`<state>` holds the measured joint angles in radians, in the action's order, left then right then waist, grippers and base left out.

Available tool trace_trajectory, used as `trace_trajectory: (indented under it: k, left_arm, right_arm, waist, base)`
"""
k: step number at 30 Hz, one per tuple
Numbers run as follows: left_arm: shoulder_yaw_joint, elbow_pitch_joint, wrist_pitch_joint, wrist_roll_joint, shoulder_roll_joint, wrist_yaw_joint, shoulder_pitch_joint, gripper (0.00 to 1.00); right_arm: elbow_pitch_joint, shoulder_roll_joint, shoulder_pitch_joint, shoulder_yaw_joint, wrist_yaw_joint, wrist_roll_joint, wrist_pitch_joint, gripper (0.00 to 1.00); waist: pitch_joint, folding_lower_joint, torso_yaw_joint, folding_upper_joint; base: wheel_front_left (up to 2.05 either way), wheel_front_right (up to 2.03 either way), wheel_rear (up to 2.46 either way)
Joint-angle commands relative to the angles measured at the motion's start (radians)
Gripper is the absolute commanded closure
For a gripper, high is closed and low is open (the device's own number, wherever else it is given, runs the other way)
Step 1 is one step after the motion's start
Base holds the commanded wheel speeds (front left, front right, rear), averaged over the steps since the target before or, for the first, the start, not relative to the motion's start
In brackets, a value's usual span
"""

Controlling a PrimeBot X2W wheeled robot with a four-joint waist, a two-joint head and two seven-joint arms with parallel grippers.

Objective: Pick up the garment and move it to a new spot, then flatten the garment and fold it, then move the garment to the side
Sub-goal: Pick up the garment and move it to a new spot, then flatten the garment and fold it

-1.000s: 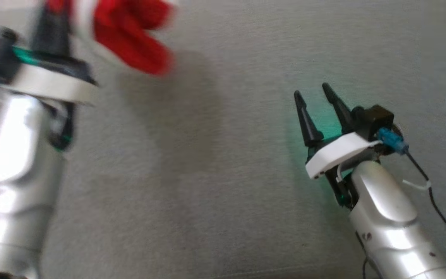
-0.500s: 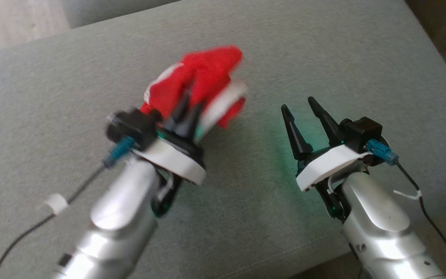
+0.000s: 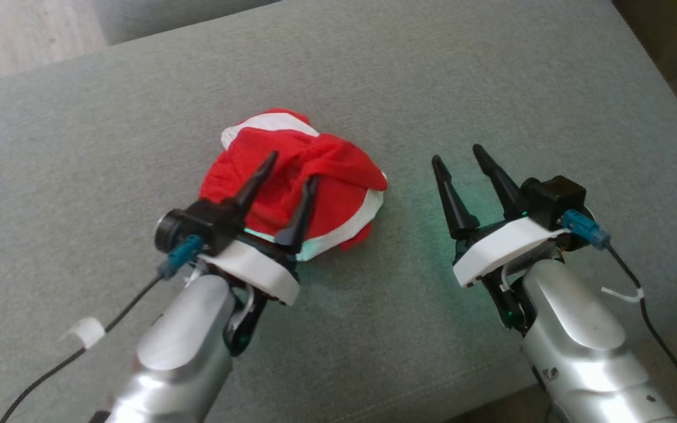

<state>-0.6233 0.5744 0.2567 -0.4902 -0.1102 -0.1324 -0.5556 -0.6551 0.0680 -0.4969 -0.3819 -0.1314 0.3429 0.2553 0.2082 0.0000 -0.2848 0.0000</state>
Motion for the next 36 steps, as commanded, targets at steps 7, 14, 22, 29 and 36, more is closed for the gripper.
trace_trajectory:
  k: [7, 14, 22, 29, 36]
  left_arm:
    - [0.23, -0.067, 0.005, 0.073, -0.021, 0.003, 0.064, 0.0]
    - [0.48, -0.131, 0.005, 0.171, -0.029, 0.039, 0.196, 0.0]
    - [0.677, -0.169, 0.005, 0.266, 0.006, 0.05, 0.372, 0.0]
    - [0.759, -0.185, 0.005, 0.307, 0.046, 0.038, 0.475, 0.0]
    - [0.786, -0.193, 0.005, 0.32, 0.058, 0.03, 0.494, 0.0]
  right_arm:
    - [0.017, -0.018, 0.008, 0.019, 0.001, -0.019, 0.006, 0.0]
    - [-0.005, -0.018, 0.023, 0.089, 0.001, -0.059, 0.006, 0.0]
    - [-0.032, -0.018, 0.07, 0.177, 0.001, -0.113, 0.006, 0.0]
    - [-0.04, -0.018, 0.119, 0.226, 0.001, -0.126, 0.006, 0.0]
    - [-0.049, -0.018, 0.125, 0.24, 0.001, -0.134, 0.006, 0.0]
  waist:
    - [-0.022, 0.0, 0.062, 0.0]
    - [-0.064, 0.0, 0.123, 0.0]
    - [-0.126, 0.0, 0.181, 0.0]
    - [-0.162, 0.0, 0.203, 0.0]
    - [-0.163, 0.0, 0.206, 0.0]
  base:
    - [0.0, 0.0, 0.0]
    - [0.0, 0.0, 0.0]
    - [0.0, 0.0, 0.0]
    - [0.0, 0.0, 0.0]
    - [0.0, 0.0, 0.0]
